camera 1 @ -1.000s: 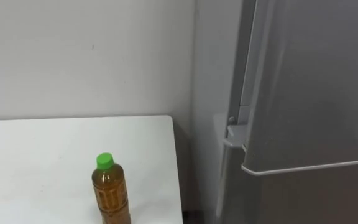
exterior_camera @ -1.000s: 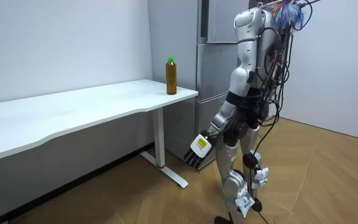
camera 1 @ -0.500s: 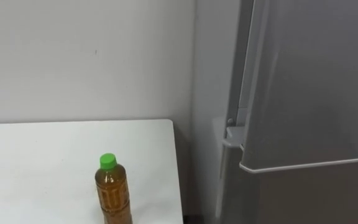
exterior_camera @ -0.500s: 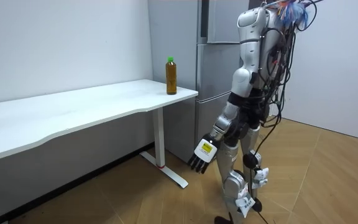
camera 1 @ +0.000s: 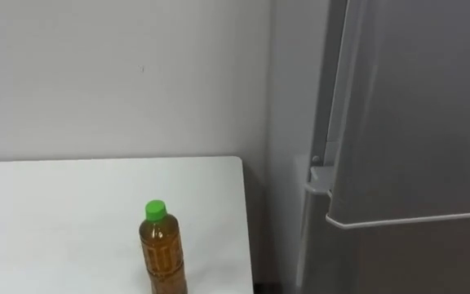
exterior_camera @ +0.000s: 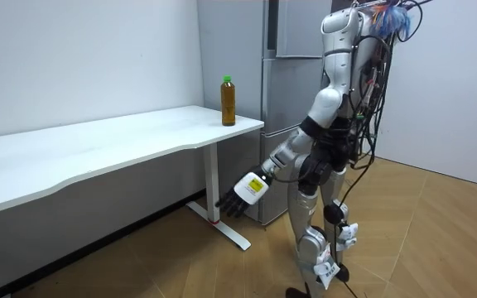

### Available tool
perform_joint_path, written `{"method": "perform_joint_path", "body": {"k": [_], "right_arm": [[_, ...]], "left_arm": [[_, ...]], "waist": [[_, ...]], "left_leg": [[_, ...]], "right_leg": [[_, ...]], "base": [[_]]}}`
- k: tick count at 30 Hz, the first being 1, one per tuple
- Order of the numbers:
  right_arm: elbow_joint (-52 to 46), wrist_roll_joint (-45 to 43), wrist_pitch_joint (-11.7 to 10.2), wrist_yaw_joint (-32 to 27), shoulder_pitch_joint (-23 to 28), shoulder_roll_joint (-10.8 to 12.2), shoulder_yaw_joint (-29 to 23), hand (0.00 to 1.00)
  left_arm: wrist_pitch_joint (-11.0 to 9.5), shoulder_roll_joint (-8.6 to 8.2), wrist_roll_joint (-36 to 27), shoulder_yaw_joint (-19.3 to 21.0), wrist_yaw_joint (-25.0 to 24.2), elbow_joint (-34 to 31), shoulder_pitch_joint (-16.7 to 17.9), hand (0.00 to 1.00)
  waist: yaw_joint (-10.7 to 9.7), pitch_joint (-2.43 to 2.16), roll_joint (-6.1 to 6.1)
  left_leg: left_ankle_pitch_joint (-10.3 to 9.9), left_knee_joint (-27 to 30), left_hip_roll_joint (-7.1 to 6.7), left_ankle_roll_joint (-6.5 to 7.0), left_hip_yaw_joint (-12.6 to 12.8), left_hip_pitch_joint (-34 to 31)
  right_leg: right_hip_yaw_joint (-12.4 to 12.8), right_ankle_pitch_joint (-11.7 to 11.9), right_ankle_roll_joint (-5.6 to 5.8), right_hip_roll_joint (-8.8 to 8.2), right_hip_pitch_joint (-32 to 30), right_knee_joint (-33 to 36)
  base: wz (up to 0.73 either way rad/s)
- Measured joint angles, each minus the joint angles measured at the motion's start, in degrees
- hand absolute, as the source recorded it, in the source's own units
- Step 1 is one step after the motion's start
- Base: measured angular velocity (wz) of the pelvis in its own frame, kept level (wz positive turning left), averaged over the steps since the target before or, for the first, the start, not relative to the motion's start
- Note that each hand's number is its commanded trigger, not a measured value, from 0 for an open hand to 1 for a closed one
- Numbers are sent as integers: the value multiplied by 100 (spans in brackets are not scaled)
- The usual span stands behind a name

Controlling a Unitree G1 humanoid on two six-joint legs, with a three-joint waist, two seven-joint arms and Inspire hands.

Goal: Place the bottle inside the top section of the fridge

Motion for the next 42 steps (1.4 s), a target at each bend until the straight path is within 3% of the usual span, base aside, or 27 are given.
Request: {"method": "perform_joint_path", "body": {"k": [7, 10, 16, 22, 26, 33, 42], "right_arm": [[-110, -280, -64, -158, 97, 13, -232, 0], [-117, -351, -75, -154, 99, 10, -232, 0], [-248, -369, -59, -172, 181, 21, -364, 0], [-266, -375, -43, -237, 184, 39, -406, 0], [-260, -432, -39, -295, 129, 61, -404, 0], [-266, -455, -11, -299, 85, 67, -402, 0], [-210, -447, 63, -207, -50, 70, -387, 0]], "left_arm": [[-168, 18, -19, 322, 771, -1466, 10, 0], [-369, 104, -17, 342, 934, -1974, -15, 0], [-366, 137, 6, 479, 1300, -3837, -20, 0], [-364, 271, 61, 496, 1436, -5386, -147, 0], [-364, 308, 139, 497, 1431, -6200, -395, 0], [-313, 413, 383, 479, 1157, -6964, -841, 0], [-11, 396, 362, -111, 17, -7293, -1496, 0]], "waist": [[30, -1, 19], [41, -3, 16], [33, -8, 53], [-22, 24, 64], [-121, 28, 59], [-239, 41, 101], [-507, 40, 134]], "left_leg": [[1, 3, -1, 0, -2, 15], [1, 6, 0, 0, 6, 9], [1, 11, -1, 0, -5, 28], [2, 11, -3, 0, -5, 64], [2, 27, -11, 0, -36, 45], [2, 42, -11, 0, -26, 60], [2, 43, -13, 0, -17, 64]], "right_leg": [[5, 0, 0, 0, -9, 4], [16, -1, -1, -2, 5, 2], [11, -1, -1, -6, 17, 26], [11, -16, -3, -10, 27, 21], [0, -15, -2, -10, 52, -5], [8, -17, -1, -9, 77, -20], [6, -26, 4, -12, 83, -24]], "base": [[0], [0], [0], [1], [5], [0], [0]]}}
